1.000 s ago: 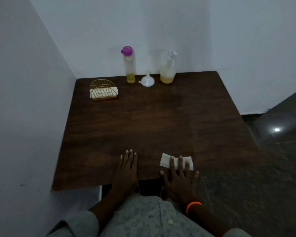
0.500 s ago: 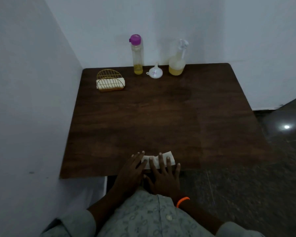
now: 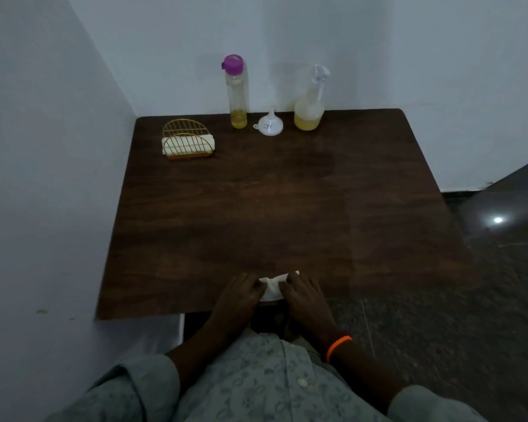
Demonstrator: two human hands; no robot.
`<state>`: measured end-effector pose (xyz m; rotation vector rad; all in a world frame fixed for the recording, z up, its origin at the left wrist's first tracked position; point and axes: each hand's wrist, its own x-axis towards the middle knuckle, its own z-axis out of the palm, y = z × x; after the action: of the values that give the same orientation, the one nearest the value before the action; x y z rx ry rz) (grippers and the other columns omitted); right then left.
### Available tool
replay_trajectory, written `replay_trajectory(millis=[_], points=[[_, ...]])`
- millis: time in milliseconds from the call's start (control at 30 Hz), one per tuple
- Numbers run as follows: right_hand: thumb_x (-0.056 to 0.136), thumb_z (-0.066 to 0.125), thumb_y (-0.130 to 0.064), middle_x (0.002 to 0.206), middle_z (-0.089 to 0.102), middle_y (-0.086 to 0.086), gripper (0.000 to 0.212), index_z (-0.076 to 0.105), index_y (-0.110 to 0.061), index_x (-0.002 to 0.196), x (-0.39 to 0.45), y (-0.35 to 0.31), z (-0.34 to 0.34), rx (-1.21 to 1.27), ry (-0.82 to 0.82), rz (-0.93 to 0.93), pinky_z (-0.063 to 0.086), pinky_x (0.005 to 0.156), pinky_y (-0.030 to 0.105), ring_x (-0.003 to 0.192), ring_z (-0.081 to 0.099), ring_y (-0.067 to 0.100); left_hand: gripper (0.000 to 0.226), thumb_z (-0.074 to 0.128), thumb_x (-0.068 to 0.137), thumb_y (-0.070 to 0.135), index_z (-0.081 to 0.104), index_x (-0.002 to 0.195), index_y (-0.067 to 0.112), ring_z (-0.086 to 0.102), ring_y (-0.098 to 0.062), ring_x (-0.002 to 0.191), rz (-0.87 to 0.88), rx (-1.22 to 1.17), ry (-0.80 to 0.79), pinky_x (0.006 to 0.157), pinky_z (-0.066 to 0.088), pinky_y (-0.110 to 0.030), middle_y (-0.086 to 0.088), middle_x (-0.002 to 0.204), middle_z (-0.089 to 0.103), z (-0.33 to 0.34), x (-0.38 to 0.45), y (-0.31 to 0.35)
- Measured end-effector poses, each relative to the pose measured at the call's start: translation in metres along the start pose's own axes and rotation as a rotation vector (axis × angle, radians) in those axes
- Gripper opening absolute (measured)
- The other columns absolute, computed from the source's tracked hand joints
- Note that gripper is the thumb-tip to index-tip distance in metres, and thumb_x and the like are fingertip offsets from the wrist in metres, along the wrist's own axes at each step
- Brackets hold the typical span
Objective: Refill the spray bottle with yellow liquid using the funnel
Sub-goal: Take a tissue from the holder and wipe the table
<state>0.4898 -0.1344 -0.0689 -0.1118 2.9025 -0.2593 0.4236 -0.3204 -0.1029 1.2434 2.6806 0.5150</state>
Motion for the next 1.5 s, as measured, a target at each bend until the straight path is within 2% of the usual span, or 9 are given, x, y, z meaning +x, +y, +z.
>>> replay_trajectory(millis=[167,500,667,733,867,1033,1133,1300,1500], points=[[0.069,0.051,-0.044,0.084,0.063,0.002,0.036,0.070,-0.016,0.080,-0.011,-0.002,0.008,0.062,0.031,-0.047,0.034,0.074,0.033,0.079,0.061,0.024,0.017,0.058,0.089,0.026,0.071,0.091,0.014,0.058,-0.019,0.082,0.064,0.046,0.066,0.073,0.038,-0.028,-0.003,0.090,0.065,-0.003,-0.008,0.008],[0.055,0.073,-0.048,0.079,0.060,-0.001,0.033,0.062,-0.022,0.073,-0.025,0.002,0.024,0.067,-0.119,-0.074,0.025,0.072,0.034,0.074,0.061,0.022,0.005,0.070,0.073,0.020,0.065,0.073,0.019,0.052,-0.018,0.069,0.219,0.111,-0.092,0.068,0.028,-0.030,0.000,0.077,0.058,-0.004,-0.022,0.004],[0.058,0.079,-0.041,0.094,0.069,0.000,0.042,0.074,-0.022,0.096,-0.026,0.004,0.021,0.135,-0.154,-0.023,0.051,0.071,0.035,0.080,0.067,0.022,0.014,0.060,0.069,0.021,0.067,0.081,0.021,0.057,-0.018,0.066,0.206,0.082,-0.091,0.070,0.029,-0.028,0.002,0.077,0.064,-0.018,-0.017,0.007],[0.073,0.066,-0.032,0.105,0.068,0.004,0.038,0.074,-0.019,0.107,-0.023,0.008,0.013,0.283,-0.067,0.035,0.055,0.076,0.037,0.091,0.065,0.023,0.017,0.059,0.071,0.023,0.068,0.085,0.020,0.060,-0.018,0.066,0.207,0.075,-0.049,0.069,0.032,-0.027,0.002,0.079,0.067,-0.024,-0.005,0.006],[0.076,0.065,-0.016,0.089,0.067,0.008,0.012,0.073,-0.009,0.083,-0.015,0.017,-0.020,0.461,0.110,0.210,0.040,0.069,0.023,0.081,0.061,0.023,0.032,0.058,0.075,0.032,0.073,0.096,0.012,0.068,-0.021,0.072,0.178,0.002,-0.082,0.067,0.047,-0.027,-0.007,0.088,0.072,-0.039,0.035,0.006],[0.077,0.072,-0.015,0.081,0.070,0.008,0.009,0.073,-0.009,0.083,-0.004,0.052,-0.041,0.508,0.254,0.424,0.046,0.066,0.029,0.074,0.065,0.023,0.057,0.030,0.086,0.041,0.065,0.120,0.012,0.060,-0.025,0.115,0.039,-0.223,-0.190,0.100,0.045,-0.031,-0.011,0.130,0.060,-0.056,0.101,0.018],[0.080,0.072,-0.020,0.085,0.074,0.002,0.012,0.076,-0.014,0.090,-0.002,0.076,-0.051,0.568,0.212,0.584,0.052,0.071,0.028,0.078,0.067,0.014,0.067,0.028,0.088,0.047,0.064,0.127,0.007,0.054,-0.027,0.129,0.014,-0.267,-0.190,0.112,0.034,-0.029,-0.013,0.136,0.060,-0.057,0.126,0.036],[0.081,0.073,-0.020,0.085,0.075,-0.003,0.014,0.077,-0.018,0.094,-0.008,0.126,-0.059,0.632,0.251,0.700,0.045,0.069,0.013,0.078,0.065,0.008,0.036,0.055,0.096,0.039,0.067,0.121,0.015,0.061,-0.020,0.113,-0.042,-0.377,-0.200,0.102,0.046,-0.034,-0.005,0.121,0.066,-0.039,0.176,0.075],[0.082,0.070,-0.027,0.078,0.075,-0.004,0.013,0.078,-0.018,0.085,-0.018,0.224,-0.067,0.726,0.253,0.835,0.056,0.070,0.030,0.075,0.069,0.010,0.031,0.053,0.093,0.043,0.070,0.112,0.026,0.067,-0.009,0.096,-0.138,-0.528,-0.260,0.088,0.054,-0.031,0.005,0.107,0.073,0.002,0.260,0.151]])
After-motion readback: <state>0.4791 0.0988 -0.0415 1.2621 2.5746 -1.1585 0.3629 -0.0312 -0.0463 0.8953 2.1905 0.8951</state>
